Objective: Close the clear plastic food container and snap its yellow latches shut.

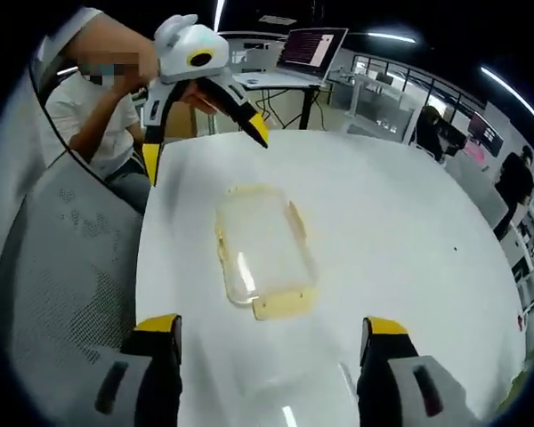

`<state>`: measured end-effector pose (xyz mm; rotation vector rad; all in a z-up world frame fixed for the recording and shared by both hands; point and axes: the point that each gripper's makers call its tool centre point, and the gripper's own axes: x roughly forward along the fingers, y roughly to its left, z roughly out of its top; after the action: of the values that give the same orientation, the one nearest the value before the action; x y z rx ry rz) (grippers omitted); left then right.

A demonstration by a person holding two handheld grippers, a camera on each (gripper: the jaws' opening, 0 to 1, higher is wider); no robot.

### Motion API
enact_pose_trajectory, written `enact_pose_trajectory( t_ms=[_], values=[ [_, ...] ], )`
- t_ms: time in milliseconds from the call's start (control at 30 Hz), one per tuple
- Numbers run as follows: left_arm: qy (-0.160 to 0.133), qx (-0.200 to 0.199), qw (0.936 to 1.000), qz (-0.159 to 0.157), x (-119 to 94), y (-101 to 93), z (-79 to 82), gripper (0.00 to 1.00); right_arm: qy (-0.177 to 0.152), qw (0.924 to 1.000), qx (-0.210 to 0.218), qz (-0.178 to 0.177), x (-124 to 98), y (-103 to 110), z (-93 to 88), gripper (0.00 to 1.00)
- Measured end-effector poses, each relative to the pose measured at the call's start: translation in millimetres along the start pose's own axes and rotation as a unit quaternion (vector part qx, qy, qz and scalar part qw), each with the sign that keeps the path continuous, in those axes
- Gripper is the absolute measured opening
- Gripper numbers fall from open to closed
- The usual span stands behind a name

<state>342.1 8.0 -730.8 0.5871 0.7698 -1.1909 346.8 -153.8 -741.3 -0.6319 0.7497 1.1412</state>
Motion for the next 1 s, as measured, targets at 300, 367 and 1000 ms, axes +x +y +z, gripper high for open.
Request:
enact_pose_trajectory(
  t_ms=[300, 367, 1000],
  values=[
    [0.033, 0.023, 0.9989, -0.022, 8, 6.3, -18.8, 0.96, 0.007, 0.9996, -0.013, 0.026, 15, 0, 2.8, 0.90],
    [0.045, 0.030, 0.9983, -0.022, 8, 11.1, -25.2, 0.96, 0.011, 0.9994, -0.020, 0.025, 19, -1, 1.8, 0.92],
    [0.092, 0.090, 0.9904, -0.050, 18, 38.6, -40.1, 0.95, 0.029, 0.9974, -0.037, 0.054, 43, -4, 1.2, 0.99]
  ],
)
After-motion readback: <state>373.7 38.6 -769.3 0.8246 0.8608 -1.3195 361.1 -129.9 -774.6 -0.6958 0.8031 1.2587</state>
